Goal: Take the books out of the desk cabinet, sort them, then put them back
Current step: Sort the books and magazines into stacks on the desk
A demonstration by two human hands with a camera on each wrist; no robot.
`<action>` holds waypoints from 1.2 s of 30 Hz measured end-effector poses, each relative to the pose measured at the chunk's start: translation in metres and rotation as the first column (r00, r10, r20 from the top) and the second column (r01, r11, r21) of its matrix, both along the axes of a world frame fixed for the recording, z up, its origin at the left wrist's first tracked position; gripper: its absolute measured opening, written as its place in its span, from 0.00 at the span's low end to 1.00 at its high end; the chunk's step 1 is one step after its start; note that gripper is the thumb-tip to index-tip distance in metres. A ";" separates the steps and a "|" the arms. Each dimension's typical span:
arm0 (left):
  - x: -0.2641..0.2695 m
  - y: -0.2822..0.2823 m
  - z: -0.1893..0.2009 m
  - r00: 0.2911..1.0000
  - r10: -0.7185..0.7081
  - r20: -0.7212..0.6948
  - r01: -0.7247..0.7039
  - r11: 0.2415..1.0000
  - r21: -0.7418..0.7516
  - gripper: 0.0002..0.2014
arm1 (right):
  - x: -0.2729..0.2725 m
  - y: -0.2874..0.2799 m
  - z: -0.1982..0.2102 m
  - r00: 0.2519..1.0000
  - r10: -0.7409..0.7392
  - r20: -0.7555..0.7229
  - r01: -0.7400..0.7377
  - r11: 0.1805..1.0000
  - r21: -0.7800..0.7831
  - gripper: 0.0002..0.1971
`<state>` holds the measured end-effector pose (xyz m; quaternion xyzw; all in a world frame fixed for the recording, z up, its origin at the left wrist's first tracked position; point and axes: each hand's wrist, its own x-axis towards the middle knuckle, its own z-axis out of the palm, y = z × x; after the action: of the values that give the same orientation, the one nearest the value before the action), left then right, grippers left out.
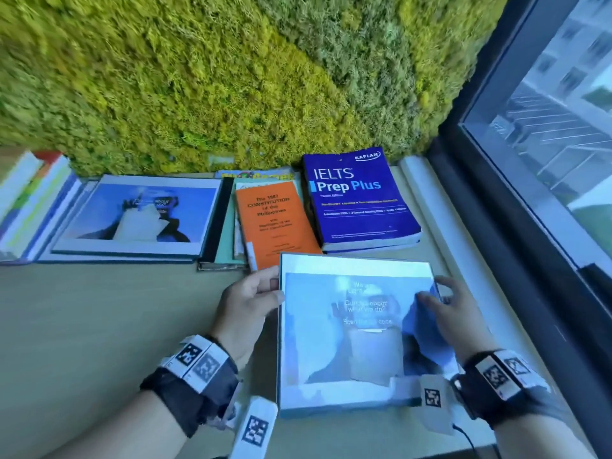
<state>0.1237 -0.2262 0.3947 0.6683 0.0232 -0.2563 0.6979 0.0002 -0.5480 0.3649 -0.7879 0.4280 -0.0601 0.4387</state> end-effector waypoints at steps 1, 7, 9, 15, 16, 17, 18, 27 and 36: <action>0.005 0.006 0.003 1.000 0.009 -0.015 -0.010 0.999 -0.044 0.22 | 0.004 0.006 0.001 0.999 -0.039 0.020 0.037 0.996 0.076 0.22; 0.033 0.088 -0.001 0.987 -0.153 0.054 0.146 0.983 0.113 0.39 | 0.064 0.071 0.017 0.969 -0.141 0.201 0.064 0.934 0.350 0.05; 0.046 0.124 -0.015 0.987 -0.158 0.029 0.149 0.966 0.210 0.40 | 0.096 0.098 0.024 0.964 -0.124 0.235 0.019 0.914 0.405 0.06; 0.123 0.215 0.000 0.985 0.019 0.169 -0.087 0.910 0.405 0.32 | 0.199 0.194 0.047 0.949 0.061 0.308 -0.205 0.864 0.459 0.29; 0.142 0.225 0.005 0.979 0.021 0.203 -0.109 0.896 0.430 0.32 | 0.217 0.209 0.053 0.942 0.081 0.325 -0.232 0.859 0.457 0.31; 0.160 0.236 0.008 0.974 0.014 0.225 -0.120 0.877 0.464 0.32 | 0.233 0.222 0.058 0.934 0.101 0.343 -0.258 0.853 0.453 0.32; 0.176 0.246 0.010 0.970 0.010 0.243 -0.134 0.857 0.498 0.32 | 0.248 0.233 0.061 0.930 0.109 0.350 -0.272 0.847 0.458 0.34; 0.222 0.297 -0.029 0.985 -0.139 0.104 -0.030 0.457 0.889 0.41 | 0.277 0.329 0.021 0.763 0.642 -0.072 -0.643 0.766 0.004 0.35; 0.225 0.285 -0.021 0.981 -0.087 0.176 -0.118 0.456 0.882 0.28 | 0.276 0.329 0.016 0.640 0.693 -0.332 -0.767 0.606 -0.213 0.37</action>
<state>0.3486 0.0588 0.3736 0.9553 0.0908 -0.1331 0.2477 0.2764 -0.2189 0.3811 -0.9573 0.0948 0.1393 0.2348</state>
